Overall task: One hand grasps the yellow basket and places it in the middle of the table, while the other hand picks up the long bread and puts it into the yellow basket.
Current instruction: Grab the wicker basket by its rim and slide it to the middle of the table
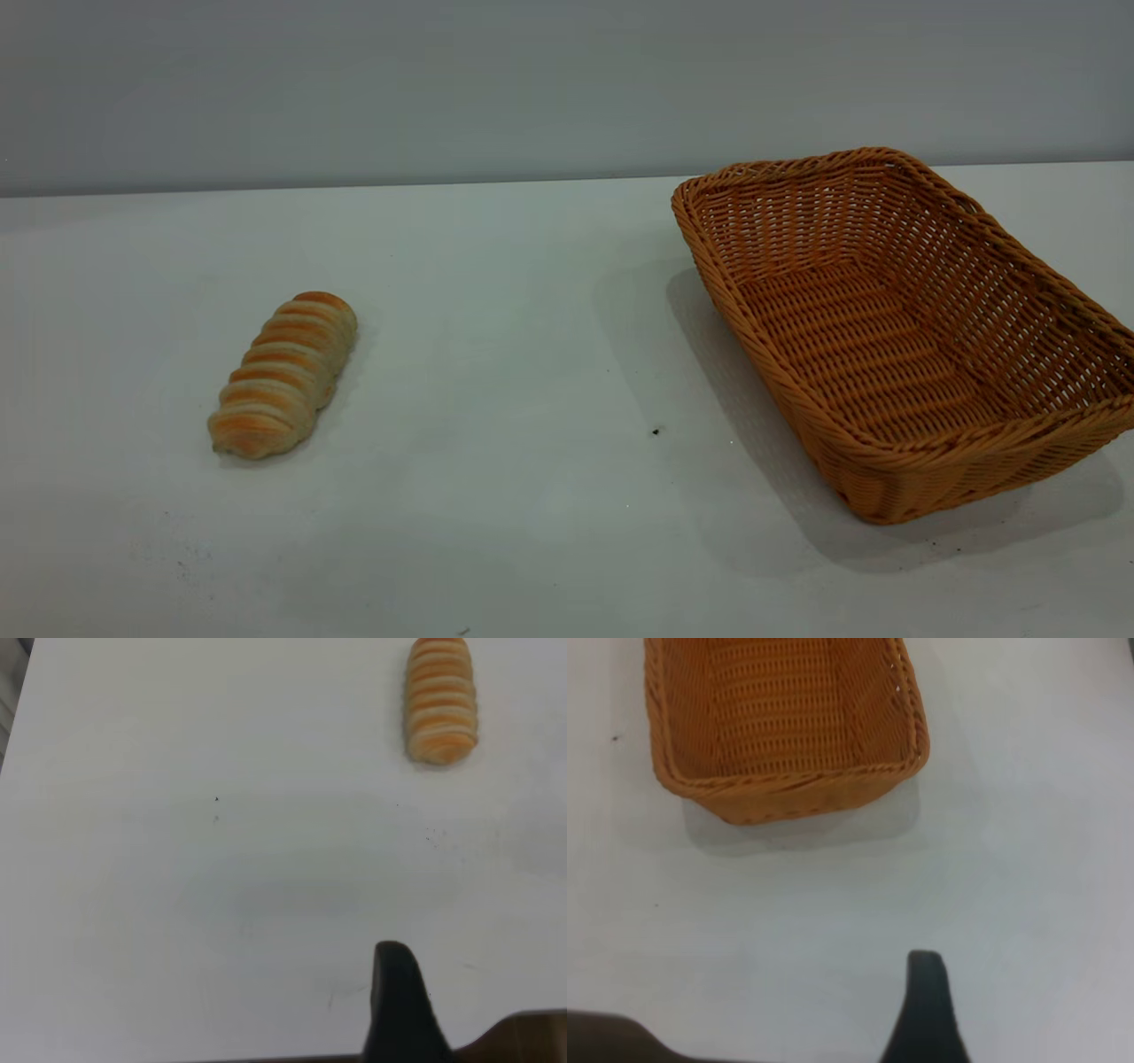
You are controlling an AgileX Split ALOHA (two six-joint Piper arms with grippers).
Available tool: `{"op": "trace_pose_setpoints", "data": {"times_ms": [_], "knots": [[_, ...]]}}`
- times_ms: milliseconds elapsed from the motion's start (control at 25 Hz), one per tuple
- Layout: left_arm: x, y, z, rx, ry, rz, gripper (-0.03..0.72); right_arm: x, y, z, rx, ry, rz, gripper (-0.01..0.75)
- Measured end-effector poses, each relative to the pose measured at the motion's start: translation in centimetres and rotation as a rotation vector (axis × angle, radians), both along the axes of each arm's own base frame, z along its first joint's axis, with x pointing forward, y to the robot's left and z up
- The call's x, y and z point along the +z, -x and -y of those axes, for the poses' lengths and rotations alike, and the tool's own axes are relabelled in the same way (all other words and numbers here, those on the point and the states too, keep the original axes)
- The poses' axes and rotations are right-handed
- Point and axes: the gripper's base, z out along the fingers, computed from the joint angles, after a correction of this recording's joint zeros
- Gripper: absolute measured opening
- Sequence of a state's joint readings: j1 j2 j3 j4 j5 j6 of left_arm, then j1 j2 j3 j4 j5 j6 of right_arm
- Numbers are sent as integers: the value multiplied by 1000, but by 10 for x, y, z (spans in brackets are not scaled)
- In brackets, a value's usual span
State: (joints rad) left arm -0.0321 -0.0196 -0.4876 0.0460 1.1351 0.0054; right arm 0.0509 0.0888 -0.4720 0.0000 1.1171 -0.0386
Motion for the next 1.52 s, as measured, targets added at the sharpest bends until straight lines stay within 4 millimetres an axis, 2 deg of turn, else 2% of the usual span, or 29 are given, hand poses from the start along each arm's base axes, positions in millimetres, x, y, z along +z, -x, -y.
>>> {"op": "trace_pose_setpoints", "data": {"times_ms": [1280,1520], "knots": [[0,0,0,-1,-1,0,524,0,0,0,-2,5,0,586],[0,0,-1,-44,-1,0,524,0,0,0,35,0,0,586]]}}
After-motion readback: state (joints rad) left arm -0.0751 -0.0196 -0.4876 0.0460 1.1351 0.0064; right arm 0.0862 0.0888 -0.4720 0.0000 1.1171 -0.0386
